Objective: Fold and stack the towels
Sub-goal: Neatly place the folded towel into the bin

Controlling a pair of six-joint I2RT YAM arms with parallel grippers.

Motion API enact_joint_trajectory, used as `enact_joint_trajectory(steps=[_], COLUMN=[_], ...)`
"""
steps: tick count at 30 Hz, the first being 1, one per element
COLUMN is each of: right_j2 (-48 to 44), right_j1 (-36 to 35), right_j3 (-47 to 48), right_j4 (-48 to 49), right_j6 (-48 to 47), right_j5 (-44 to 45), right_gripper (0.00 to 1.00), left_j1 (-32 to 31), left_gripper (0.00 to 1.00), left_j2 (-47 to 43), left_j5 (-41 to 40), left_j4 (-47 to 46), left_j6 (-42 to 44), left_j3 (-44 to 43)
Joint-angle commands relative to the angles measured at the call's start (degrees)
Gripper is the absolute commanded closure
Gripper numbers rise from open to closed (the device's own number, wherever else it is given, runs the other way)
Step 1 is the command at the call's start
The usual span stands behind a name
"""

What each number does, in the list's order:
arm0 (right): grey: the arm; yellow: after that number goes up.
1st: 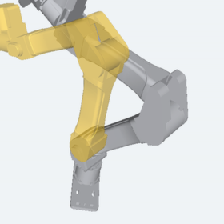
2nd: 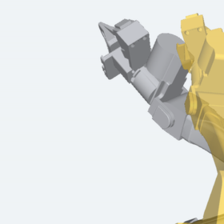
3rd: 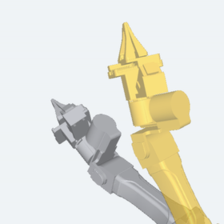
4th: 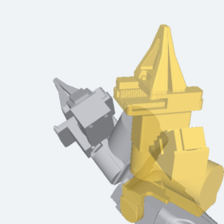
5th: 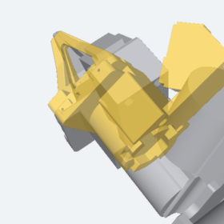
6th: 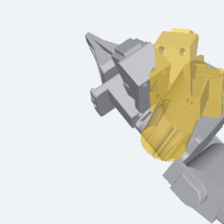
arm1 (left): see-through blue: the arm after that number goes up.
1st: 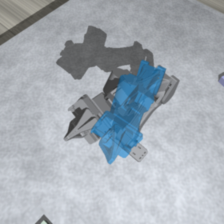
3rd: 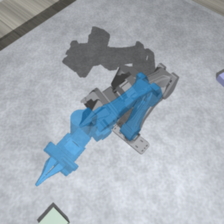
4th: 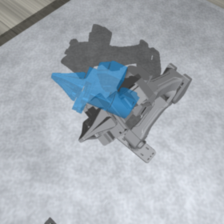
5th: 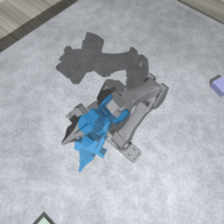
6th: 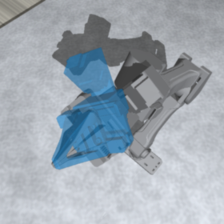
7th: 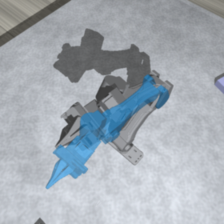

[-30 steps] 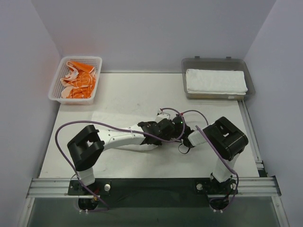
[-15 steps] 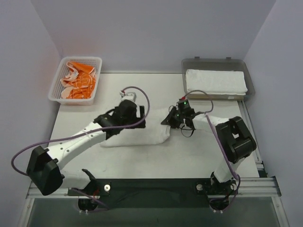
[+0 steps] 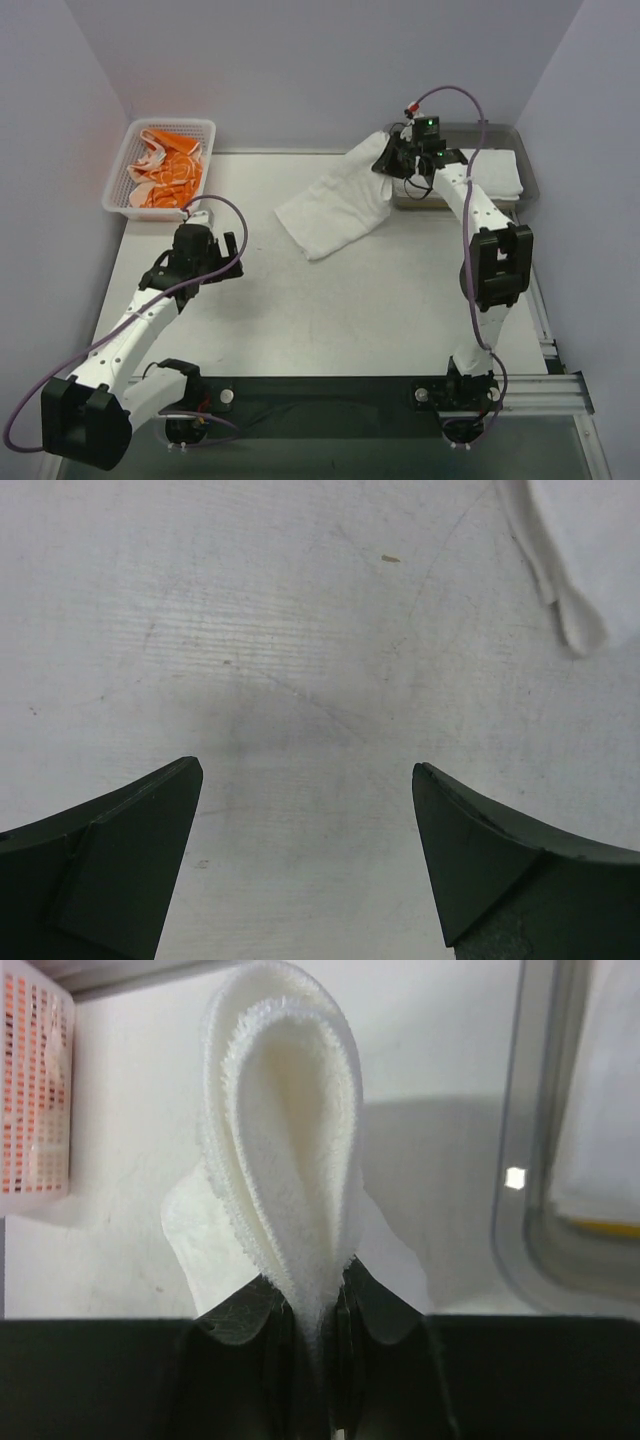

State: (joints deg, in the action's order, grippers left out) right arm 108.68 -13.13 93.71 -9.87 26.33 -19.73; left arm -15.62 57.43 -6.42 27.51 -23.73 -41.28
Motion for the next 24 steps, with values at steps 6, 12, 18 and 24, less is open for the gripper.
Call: enact_joint_trajectory(steps=[6, 12, 18, 24], right_j2=[12.0, 13.6, 14.5, 16.9], right_j1=[10.3, 16.0, 20.3, 24.4], right_j3=[24.6, 29.4, 32.7, 37.1], right_j4=[-6.0, -6.7, -6.7, -6.7], right_j6=[-10.3, -15.4, -20.0, -21.6], right_j5=[-8.0, -11.4, -10.3, -13.6], right_gripper=[1.00, 1.00, 1.00, 1.00], left_j1=[1.1, 1.2, 1.2, 1.2], left_gripper=[0.03, 0.03, 0.03, 0.03], left_j2=[2.9, 6.2, 8.2, 9.4], left_j5=[-3.3, -3.0, -2.5, -2.6], left_j4=[-1.4, -1.1, -1.1, -1.1], left_j6=[2.2, 2.4, 2.5, 2.4], left_j3=[-2.8, -3.2, -3.5, -3.4])
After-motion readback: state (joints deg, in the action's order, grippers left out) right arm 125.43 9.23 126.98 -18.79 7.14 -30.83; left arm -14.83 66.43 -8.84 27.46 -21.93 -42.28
